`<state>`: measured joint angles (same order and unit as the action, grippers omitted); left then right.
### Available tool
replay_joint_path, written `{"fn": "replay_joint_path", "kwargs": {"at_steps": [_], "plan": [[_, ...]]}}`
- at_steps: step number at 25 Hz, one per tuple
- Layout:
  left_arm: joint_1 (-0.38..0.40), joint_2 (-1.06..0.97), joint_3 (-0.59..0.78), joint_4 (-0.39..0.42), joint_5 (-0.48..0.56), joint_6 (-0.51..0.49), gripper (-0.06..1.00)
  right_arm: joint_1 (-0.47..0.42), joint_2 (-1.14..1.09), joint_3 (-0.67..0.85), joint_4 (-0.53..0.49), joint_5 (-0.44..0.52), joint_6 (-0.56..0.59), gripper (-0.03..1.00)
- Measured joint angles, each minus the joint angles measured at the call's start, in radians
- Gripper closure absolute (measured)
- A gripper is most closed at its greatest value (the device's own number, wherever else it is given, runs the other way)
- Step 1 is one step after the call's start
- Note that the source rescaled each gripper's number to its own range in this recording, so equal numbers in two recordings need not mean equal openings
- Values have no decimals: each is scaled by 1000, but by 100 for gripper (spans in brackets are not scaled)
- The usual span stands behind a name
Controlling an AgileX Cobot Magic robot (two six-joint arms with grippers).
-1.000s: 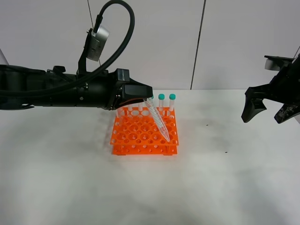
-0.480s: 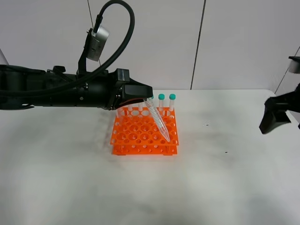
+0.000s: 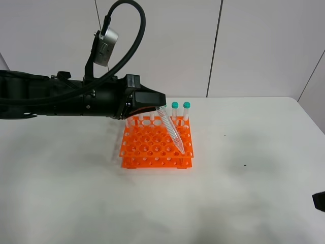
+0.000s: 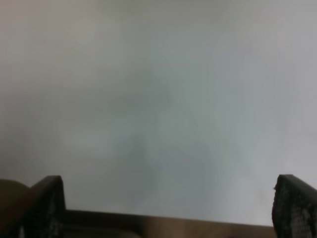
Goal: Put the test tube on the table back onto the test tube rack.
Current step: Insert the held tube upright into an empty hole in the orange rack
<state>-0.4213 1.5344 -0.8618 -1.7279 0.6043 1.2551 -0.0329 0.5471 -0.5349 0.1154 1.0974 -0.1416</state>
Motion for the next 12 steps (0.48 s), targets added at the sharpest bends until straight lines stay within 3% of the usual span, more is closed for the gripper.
{"fn": "replay_joint_path", "kwargs": {"at_steps": [4, 12], "plan": [[0, 0, 0, 0, 0, 0, 94, 0, -207, 27, -2, -67, 2, 6], [0, 0, 0, 0, 0, 0, 94, 10, -372, 27, -5, -74, 3, 6]]}}
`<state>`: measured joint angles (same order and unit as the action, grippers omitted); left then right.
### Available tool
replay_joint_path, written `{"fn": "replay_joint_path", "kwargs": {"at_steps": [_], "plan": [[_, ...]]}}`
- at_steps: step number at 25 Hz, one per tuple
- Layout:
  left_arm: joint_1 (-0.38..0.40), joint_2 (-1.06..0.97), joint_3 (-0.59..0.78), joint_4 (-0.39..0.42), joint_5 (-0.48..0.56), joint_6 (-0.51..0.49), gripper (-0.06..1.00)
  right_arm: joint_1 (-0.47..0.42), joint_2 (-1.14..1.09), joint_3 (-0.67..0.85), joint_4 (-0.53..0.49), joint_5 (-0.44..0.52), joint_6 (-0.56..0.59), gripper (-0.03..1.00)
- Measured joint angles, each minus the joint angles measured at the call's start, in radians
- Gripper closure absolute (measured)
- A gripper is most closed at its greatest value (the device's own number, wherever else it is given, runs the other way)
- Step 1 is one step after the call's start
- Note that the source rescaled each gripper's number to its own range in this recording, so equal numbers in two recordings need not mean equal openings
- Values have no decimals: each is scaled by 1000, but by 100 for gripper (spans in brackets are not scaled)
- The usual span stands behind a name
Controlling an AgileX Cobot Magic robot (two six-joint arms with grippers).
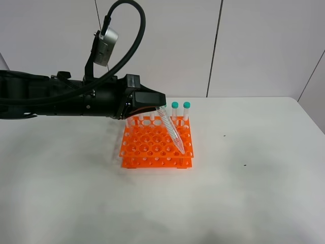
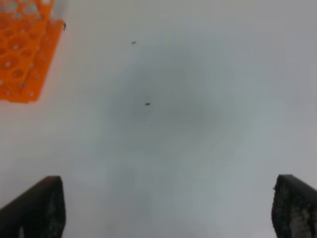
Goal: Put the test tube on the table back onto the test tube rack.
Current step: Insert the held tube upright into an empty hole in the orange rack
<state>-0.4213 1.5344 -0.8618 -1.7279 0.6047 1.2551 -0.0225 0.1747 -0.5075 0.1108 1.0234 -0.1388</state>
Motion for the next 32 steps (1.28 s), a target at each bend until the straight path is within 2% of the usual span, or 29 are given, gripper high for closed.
{"fn": "replay_joint_path", "kwargs": {"at_steps": [10, 17, 19, 22, 27, 32], "plan": [[0, 0, 0, 0, 0, 0, 94, 58, -176, 0, 1, -1, 0, 6], [0, -17, 0, 1, 0, -2, 94, 59, -179, 1, 5, 2, 0, 6], [0, -48, 0, 18, 0, -31, 94, 59, -179, 1, 6, 2, 0, 6], [0, -131, 0, 101, 0, -128, 94, 59, -180, 1, 6, 2, 0, 6], [0, -258, -2, 348, -13, -305, 94, 59, -180, 1, 7, 2, 0, 6], [0, -329, -3, 607, -161, -363, 94, 59, -180, 1, 7, 2, 0, 6]]}}
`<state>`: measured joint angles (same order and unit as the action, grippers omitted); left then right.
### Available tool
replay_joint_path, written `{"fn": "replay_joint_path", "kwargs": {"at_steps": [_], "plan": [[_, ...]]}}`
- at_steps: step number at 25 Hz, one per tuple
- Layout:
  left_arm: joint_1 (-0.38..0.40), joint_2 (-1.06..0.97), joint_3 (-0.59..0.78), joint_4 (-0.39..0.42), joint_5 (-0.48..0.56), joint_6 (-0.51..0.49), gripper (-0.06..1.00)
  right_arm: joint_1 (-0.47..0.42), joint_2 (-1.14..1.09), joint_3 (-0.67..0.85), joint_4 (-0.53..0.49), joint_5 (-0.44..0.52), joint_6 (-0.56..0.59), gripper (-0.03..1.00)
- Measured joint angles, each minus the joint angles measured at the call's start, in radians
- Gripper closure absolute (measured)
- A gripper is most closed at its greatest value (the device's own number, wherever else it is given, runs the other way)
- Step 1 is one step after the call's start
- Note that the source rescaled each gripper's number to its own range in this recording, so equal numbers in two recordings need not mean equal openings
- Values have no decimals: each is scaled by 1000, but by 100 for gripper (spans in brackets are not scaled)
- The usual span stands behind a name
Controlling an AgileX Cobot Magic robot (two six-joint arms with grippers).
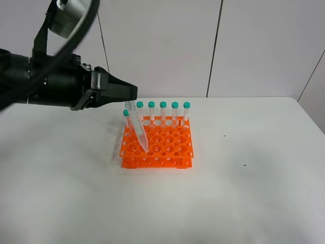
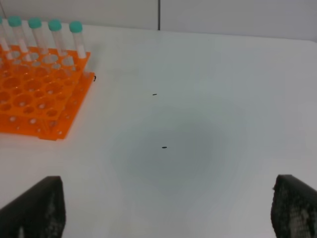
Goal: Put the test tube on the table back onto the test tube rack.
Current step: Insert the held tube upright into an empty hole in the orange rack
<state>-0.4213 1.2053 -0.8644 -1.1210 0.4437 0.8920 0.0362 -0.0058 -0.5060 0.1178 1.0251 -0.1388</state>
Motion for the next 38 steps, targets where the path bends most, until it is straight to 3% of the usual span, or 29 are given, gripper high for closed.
{"fn": "replay_joint_path", "kwargs": {"at_steps": [9, 11, 16, 22, 25, 31, 38], "plan": [[0, -8, 0, 365, -367, -33, 94, 0, 0, 0, 0, 0, 0, 6], [0, -8, 0, 443, -416, -75, 94, 0, 0, 0, 0, 0, 0, 6], [-4, -7, 22, 543, -536, -172, 94, 0, 0, 0, 0, 0, 0, 6], [-67, 85, 31, 786, -666, -361, 94, 0, 0, 0, 0, 0, 0, 6], [-99, 179, 31, 888, -735, -395, 94, 0, 0, 0, 0, 0, 0, 6], [-107, 331, 31, 909, -864, -466, 94, 0, 0, 0, 0, 0, 0, 6], [-157, 382, -55, 919, -758, -563, 94, 0, 0, 1, 0, -1, 0, 6]]}}
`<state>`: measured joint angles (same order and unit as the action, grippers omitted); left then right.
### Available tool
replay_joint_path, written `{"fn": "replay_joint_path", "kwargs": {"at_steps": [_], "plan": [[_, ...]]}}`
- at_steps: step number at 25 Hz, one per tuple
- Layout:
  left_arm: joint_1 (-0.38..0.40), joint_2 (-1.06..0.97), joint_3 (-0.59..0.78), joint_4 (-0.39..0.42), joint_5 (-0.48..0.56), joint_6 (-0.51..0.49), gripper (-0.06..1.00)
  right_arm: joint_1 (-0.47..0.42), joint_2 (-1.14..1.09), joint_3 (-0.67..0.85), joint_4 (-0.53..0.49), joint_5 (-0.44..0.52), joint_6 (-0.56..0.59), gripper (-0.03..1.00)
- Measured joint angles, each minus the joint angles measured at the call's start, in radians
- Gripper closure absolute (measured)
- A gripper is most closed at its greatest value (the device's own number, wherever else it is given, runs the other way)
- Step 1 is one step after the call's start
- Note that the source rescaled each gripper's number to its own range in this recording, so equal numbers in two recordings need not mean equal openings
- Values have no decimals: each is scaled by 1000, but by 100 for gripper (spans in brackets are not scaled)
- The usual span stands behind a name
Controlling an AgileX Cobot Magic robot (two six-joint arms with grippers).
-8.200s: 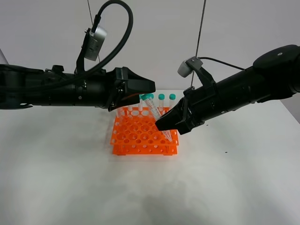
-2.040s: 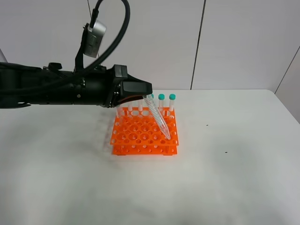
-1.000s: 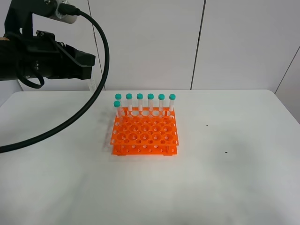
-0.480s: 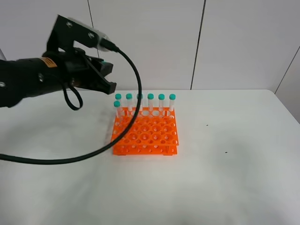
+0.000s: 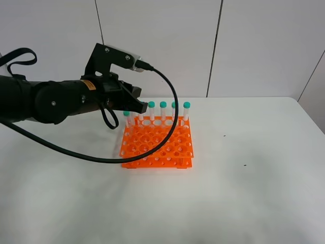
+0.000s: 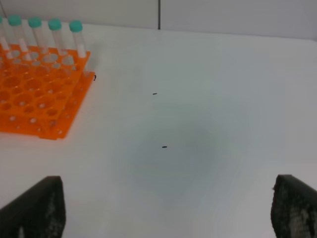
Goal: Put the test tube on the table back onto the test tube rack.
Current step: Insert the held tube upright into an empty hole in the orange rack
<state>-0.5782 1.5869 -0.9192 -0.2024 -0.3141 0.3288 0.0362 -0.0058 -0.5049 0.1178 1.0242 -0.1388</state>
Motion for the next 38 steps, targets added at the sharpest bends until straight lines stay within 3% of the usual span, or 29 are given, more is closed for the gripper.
{"fn": "replay_joint_path", "kwargs": {"at_steps": [3, 8, 11, 18, 30, 38], "plan": [[-4, 44, -57, 11, 2, -9, 94, 0, 0, 0, 0, 0, 0, 6], [8, 158, -120, 132, 12, -115, 94, 0, 0, 0, 0, 0, 0, 6], [20, 183, -127, 157, 14, -137, 94, 0, 0, 0, 0, 0, 0, 6], [85, 216, -129, 161, -40, -168, 94, 0, 0, 0, 0, 0, 0, 6], [86, 228, -129, 162, -75, -308, 94, 0, 0, 0, 0, 0, 0, 6], [86, 280, -129, 167, -89, -301, 94, 0, 0, 0, 0, 0, 0, 6]]}}
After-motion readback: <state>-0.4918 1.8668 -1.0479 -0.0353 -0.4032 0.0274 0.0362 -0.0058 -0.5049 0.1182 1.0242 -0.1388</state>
